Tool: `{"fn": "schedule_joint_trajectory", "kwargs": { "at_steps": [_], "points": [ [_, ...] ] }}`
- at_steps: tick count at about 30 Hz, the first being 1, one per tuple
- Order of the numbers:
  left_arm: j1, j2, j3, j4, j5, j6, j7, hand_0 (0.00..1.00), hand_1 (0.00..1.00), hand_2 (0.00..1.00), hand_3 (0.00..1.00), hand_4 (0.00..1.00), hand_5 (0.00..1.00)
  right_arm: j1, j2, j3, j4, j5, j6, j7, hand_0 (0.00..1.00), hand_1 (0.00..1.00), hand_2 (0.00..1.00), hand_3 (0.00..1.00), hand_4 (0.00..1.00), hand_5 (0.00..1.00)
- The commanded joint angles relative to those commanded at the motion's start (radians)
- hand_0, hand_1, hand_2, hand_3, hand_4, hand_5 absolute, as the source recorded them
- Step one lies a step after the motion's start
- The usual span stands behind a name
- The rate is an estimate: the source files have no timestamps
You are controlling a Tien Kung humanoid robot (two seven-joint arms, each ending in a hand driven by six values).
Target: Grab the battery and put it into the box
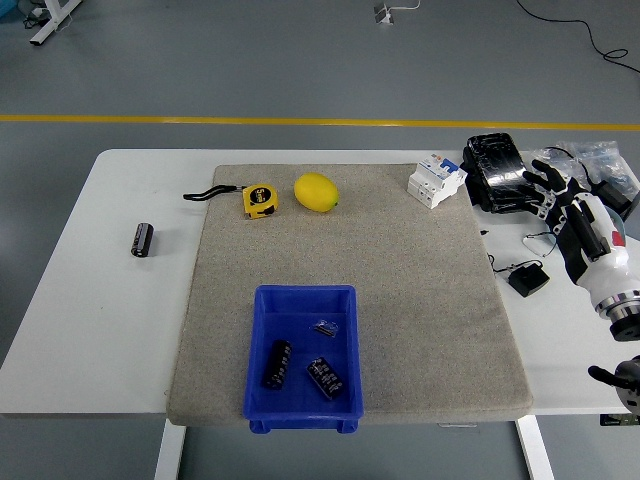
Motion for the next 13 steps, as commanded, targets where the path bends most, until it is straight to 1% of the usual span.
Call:
{"fn": "schedule_joint_trajectory", "kwargs": {
  "at_steps": [5,10,13],
  "points": [
    [-0.002,-0.001,-0.003,0.000,0.006,-0.003,0.000,0.673,0.623,0.679,0.620,0.605,0.705,-0.001,0.001,-0.011,-0.003,0.015,-0.006,0.007,0.770,0.802,0.836,0.837,0.998,0.825],
    [-0.004,-0.002,-0.001,-0.001,0.005,-0.006,-0.003,0.674,0.624,0.679,0.620,0.604,0.704,-0.001,0.002,-0.012,-0.009,0.044,-0.029,0.015,0.769,0.803,0.832,0.829,0.998,0.841],
    [-0.005,-0.002,0.000,-0.002,0.005,-0.007,-0.004,0.674,0.624,0.679,0.620,0.604,0.704,-0.003,0.002,-0.014,-0.009,0.033,-0.031,0.011,0.769,0.803,0.832,0.829,0.998,0.841]
  ]
}}
